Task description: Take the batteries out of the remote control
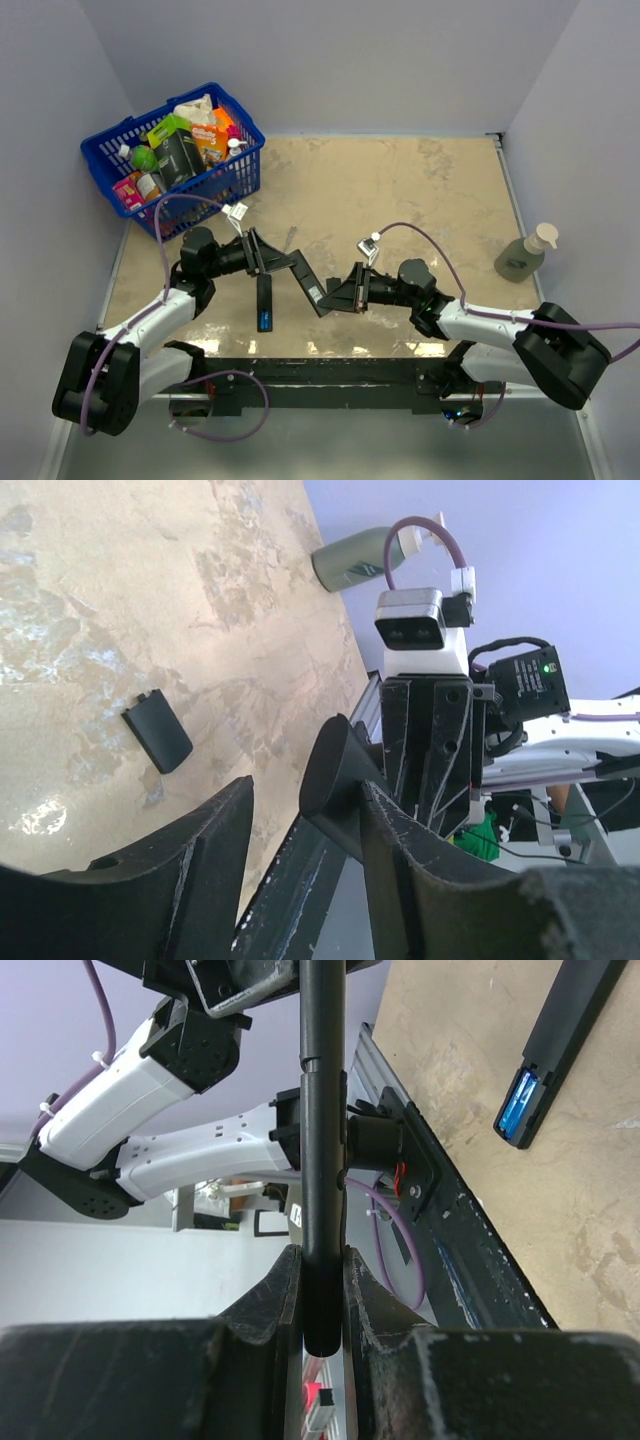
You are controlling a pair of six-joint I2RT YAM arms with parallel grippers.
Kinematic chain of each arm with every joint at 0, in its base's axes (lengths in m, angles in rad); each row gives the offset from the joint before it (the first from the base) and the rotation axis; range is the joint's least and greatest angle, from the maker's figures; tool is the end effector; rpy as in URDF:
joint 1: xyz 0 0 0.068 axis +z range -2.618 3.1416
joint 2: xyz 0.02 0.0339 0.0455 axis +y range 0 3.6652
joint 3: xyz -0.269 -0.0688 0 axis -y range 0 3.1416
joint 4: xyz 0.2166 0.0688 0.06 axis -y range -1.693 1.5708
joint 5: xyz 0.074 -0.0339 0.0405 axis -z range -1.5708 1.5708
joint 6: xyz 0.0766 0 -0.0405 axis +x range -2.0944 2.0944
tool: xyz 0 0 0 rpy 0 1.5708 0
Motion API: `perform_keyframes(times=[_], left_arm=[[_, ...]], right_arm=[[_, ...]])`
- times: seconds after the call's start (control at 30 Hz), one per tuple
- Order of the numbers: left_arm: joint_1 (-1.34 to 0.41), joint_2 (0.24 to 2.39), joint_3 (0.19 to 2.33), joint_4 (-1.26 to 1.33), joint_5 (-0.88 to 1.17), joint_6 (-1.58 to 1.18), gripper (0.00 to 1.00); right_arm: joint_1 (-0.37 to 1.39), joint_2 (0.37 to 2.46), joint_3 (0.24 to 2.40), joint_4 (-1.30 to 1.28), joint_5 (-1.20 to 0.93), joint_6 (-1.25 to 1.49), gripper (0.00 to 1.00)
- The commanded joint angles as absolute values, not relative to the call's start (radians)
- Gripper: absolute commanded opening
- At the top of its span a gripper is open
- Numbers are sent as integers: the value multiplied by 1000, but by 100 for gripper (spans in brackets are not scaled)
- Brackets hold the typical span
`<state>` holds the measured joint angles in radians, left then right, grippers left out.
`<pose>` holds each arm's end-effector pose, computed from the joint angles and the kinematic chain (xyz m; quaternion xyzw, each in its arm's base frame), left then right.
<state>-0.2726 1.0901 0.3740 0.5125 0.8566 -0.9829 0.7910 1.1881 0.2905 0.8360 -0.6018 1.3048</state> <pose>0.1963 -0.1150 0.2300 0.0007 0.7525 -0.5981 0.2759 0.1368 0.2000 0.2227 -0.0196 0.7246 0.6746 0.1396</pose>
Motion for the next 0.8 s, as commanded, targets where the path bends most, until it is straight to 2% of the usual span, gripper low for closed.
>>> perform_keyframes(times=[0.0,0.13,0.27,0.5,0.77], left_arm=[[-255,1074,387,508,828,-943,51],[-253,1075,390,508,828,-936,45],[-253,1069,391,497,825,-925,25],[-253,1066,457,333,790,-815,2],[-253,1058,520,167,739,-706,1]], right_arm=[[793,1157,290,893,-638,1292,0],[795,1157,295,888,-641,1289,0],[795,1154,293,865,-635,1285,0],[795,1128,317,674,-569,1189,0],[796,1118,359,568,-540,1135,0]])
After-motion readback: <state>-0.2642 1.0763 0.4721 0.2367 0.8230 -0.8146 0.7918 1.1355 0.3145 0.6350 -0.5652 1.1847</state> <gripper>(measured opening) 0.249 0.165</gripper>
